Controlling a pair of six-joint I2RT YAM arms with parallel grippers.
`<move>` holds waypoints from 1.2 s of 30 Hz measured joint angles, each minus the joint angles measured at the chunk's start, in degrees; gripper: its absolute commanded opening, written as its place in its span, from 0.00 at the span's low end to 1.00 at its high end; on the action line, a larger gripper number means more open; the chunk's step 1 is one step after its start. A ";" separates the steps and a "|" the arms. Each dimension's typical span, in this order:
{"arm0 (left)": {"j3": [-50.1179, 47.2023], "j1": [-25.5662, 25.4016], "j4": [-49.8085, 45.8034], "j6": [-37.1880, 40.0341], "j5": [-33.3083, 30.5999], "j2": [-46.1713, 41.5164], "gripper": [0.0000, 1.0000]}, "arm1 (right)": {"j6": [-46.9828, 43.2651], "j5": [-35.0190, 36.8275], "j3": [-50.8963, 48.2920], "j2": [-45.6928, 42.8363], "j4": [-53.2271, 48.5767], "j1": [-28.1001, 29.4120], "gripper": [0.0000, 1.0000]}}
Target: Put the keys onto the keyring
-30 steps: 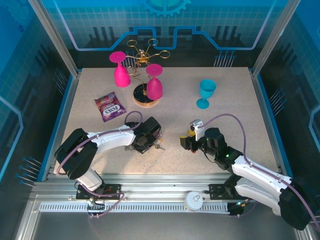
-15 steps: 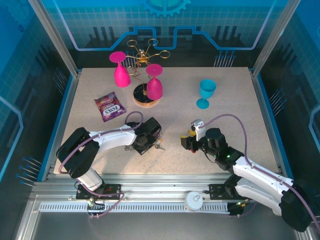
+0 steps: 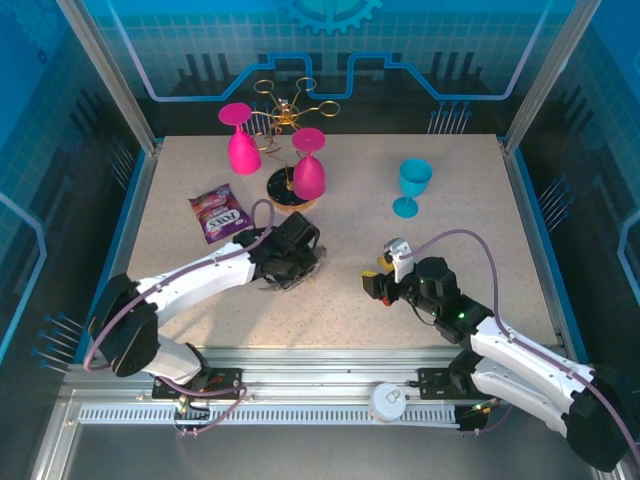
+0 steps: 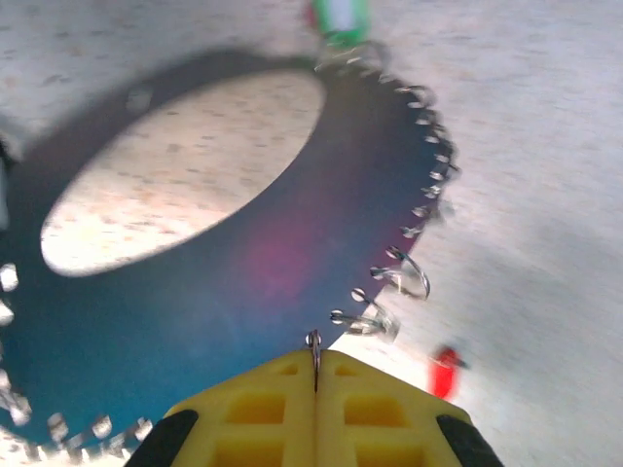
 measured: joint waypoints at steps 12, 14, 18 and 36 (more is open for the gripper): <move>4.24 0.00 1.84 -3.02 3.74 -3.54 0.00 | -19.74 -7.72 1.79 3.74 9.79 0.83 0.39; 4.68 0.00 1.97 -3.04 4.20 -3.54 0.00 | -21.84 -8.44 2.62 5.38 10.84 0.92 0.35; 4.79 0.07 2.86 -3.21 5.25 -3.54 0.00 | -24.72 -9.88 3.15 8.20 13.73 1.33 0.30; 0.24 0.70 6.12 -8.96 7.96 -4.59 0.00 | -31.43 -0.85 0.68 23.63 31.39 12.02 0.36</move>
